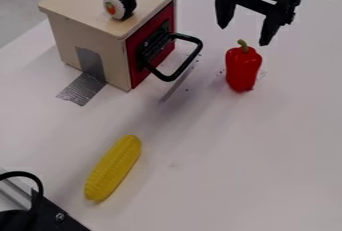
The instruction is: Put the sushi on the bottom left side of the table
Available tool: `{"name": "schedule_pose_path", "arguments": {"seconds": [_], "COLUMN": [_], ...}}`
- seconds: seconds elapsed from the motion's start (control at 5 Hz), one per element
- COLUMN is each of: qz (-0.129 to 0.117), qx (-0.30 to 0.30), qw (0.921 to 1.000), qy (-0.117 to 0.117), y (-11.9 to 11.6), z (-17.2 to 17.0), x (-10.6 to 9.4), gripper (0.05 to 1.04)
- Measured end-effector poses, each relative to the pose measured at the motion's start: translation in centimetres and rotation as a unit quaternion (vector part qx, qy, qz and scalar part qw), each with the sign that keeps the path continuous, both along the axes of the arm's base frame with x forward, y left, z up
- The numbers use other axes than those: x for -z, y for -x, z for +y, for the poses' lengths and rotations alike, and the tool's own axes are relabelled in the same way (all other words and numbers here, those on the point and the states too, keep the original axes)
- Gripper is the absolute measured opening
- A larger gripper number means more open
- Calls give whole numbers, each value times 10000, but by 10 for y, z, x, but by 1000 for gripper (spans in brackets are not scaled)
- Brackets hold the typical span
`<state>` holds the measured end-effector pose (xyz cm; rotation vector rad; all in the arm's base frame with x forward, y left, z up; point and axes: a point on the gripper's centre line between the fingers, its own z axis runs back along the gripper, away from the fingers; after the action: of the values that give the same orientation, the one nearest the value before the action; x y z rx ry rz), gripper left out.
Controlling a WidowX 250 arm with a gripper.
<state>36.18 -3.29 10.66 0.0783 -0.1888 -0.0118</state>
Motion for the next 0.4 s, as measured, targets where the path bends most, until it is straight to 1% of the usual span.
{"name": "schedule_pose_path", "arguments": {"seconds": [0.2, 0.4], "qz": [206, 180], "qx": [-4, -187], "qw": [9998, 9997], "qy": [-21, -10], "y": [4, 12], "z": [0, 21], "x": [13, -3], "gripper": [999, 999]}}
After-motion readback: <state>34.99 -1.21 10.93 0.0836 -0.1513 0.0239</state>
